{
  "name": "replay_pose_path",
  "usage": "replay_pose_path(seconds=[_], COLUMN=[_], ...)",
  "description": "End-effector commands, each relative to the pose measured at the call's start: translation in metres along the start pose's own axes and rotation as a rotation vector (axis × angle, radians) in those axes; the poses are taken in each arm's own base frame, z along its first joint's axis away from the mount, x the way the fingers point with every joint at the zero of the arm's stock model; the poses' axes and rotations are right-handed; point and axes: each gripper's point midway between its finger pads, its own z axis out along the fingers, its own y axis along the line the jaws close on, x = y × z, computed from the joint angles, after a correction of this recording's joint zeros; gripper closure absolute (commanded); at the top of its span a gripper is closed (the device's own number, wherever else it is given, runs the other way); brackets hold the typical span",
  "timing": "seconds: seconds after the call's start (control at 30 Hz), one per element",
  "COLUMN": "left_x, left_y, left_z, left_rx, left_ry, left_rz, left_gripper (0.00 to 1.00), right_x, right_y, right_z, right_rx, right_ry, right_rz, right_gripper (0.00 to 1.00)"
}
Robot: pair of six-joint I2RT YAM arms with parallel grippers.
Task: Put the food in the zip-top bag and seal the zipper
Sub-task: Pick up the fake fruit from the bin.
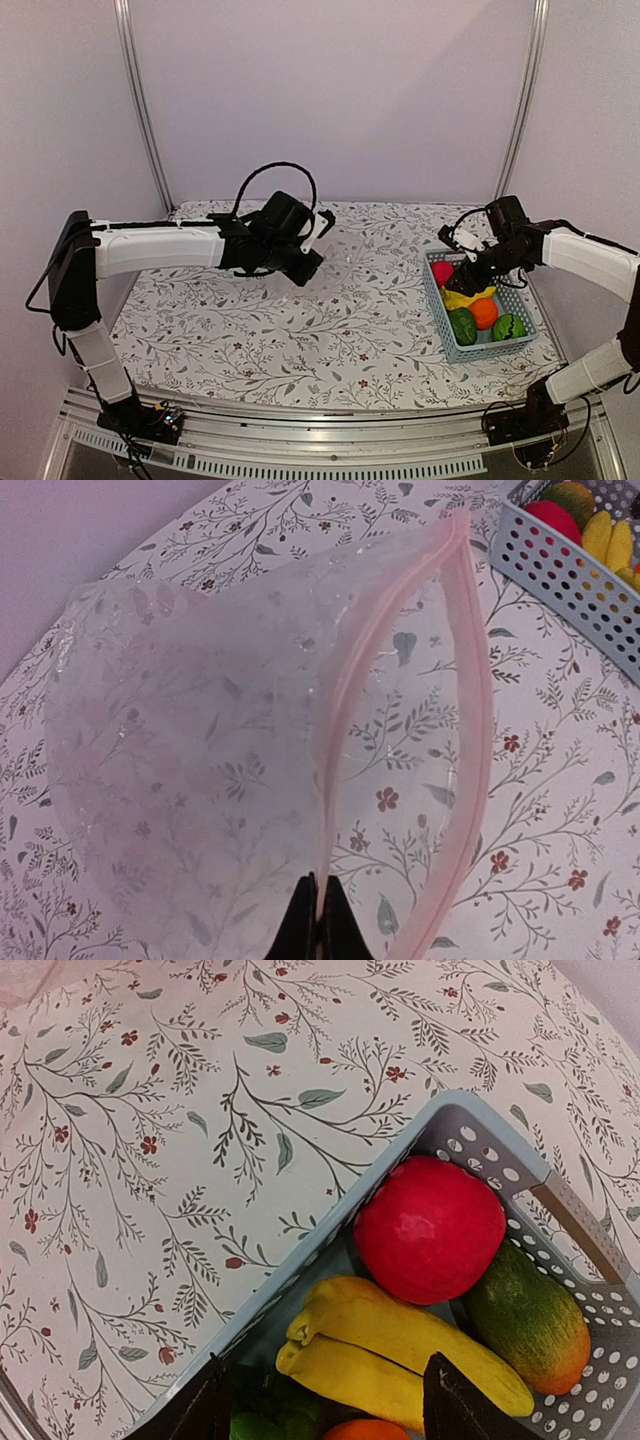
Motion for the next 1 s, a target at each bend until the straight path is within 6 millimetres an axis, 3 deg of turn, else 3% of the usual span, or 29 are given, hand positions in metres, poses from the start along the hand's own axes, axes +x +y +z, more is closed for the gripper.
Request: replay_pose_path(seconds=[0.0, 0.1, 0.37, 0.6, 0.73, 0.83, 0.97], left_x=[-0.02, -0.026, -0.035, -0.039, -0.055, -0.072, -0.078], left_y=[-0.009, -0.011, 0.007, 0.008, 0.005, -0.003, -0.006], left_z=[-0.022, -0.031, -0.045, -0.051, -0.051, -0.053, -0.045], left_rx=[0.069, 0.087, 0.05, 0.056, 0.079, 0.138, 0.153], left_ry=[-0.04, -0.076, -0.104, -0.116, -0.137, -0.157, -0.162], left_rz=[-0.087, -0.116, -0.16, -0.197, -0.264, -0.342, -0.381], left_gripper=[1.0, 1.0, 1.0, 1.0, 1.0, 1.0, 1.0], right_x=[-0.024, -0.024, -0.021, 0.009, 0.021, 0.017, 0.02], right_y=[-0.012, -0.002, -0.001, -0.002, -0.003, -0.002, 0.001], right_z=[0.003, 0.011, 0.016, 0.023, 0.024, 0.026, 0.037], right_rx=[0.013, -0.068, -0.1, -0.037, -0.012, -0.026, -0.045], right_ry=[-0.035, -0.021, 0.046, 0.154, 0.186, 0.173, 0.195], right_rz=[0.042, 0.073, 0.093, 0.113, 0.095, 0.091, 0.095], right_gripper=[0.36, 0.35, 0.38, 0.45, 0.48, 0.51, 0.58])
